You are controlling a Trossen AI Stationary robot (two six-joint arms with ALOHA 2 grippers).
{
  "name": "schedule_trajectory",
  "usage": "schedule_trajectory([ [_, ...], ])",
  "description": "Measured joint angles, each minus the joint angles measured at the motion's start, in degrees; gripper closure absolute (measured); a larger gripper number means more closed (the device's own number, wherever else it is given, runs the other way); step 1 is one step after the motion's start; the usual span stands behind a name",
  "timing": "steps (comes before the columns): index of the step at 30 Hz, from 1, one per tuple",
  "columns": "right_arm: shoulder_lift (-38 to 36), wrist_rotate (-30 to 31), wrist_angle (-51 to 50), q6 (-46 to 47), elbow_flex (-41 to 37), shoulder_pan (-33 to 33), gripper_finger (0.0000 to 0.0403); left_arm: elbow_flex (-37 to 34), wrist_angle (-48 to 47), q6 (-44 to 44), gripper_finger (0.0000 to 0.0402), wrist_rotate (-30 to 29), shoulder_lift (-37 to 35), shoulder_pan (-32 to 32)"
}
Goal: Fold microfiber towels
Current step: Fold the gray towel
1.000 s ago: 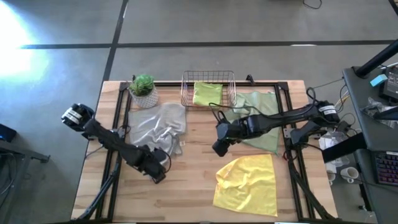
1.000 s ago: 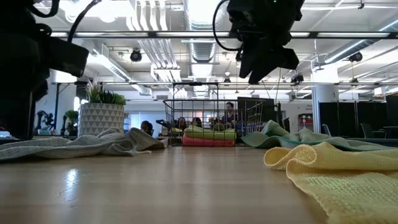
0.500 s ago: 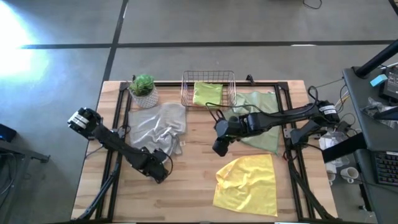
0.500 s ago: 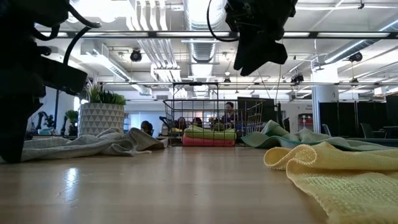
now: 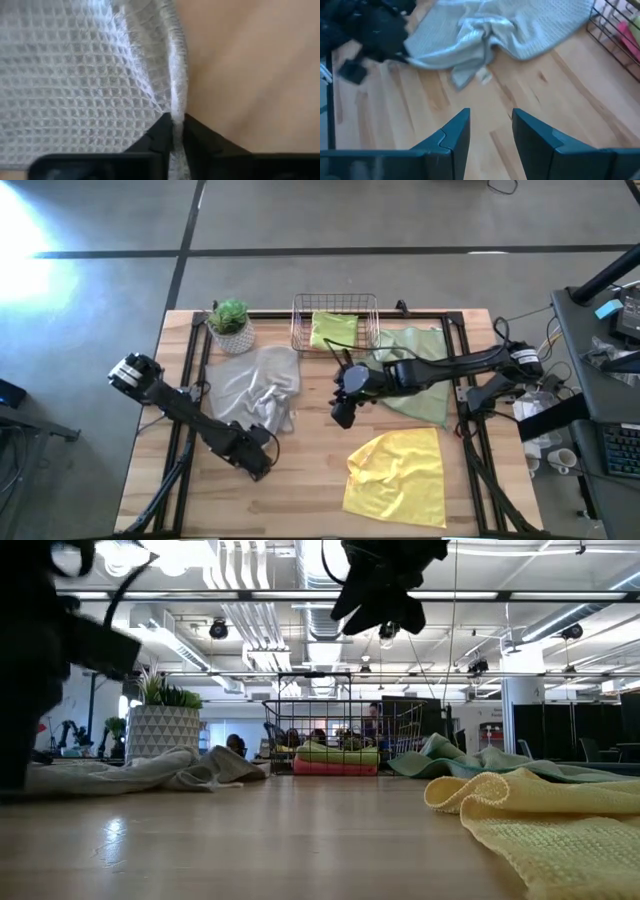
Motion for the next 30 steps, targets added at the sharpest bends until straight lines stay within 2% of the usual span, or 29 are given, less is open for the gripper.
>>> schedule_trajectory([
  [3, 1.5, -0.1, 1.3, -1.7, 0.0, 0.0, 0.0266, 2.1, 0.0, 1.3, 0.0396, 3.6, -1.0, -1.2],
  [9, 6.1, -4.5, 2.0, -6.4, 0.4, 0.1, 0.0266, 4.3, -2.1, 1.3, 0.0395, 9.8, -1.3, -3.6],
  [16, 12.4, -13.3, 2.0, -16.2, 3.7, 1.1, 0.0266, 5.6, -8.0, 2.3, 0.0400, 15.5, -2.0, -5.4],
  [22, 17.0, -15.0, 2.0, -18.7, 7.1, 2.6, 0.0266, 5.7, -8.0, 4.4, 0.0400, 24.3, -3.6, -7.4],
  [26, 19.5, -15.3, 1.9, -21.2, 9.4, 3.8, 0.0257, 5.7, -8.1, 4.4, 0.0400, 25.0, -4.3, -8.0],
  [30, 21.1, -19.0, 1.5, -23.5, 10.3, 5.0, 0.0238, 5.7, -8.0, 4.4, 0.0400, 24.6, -4.2, -7.9],
])
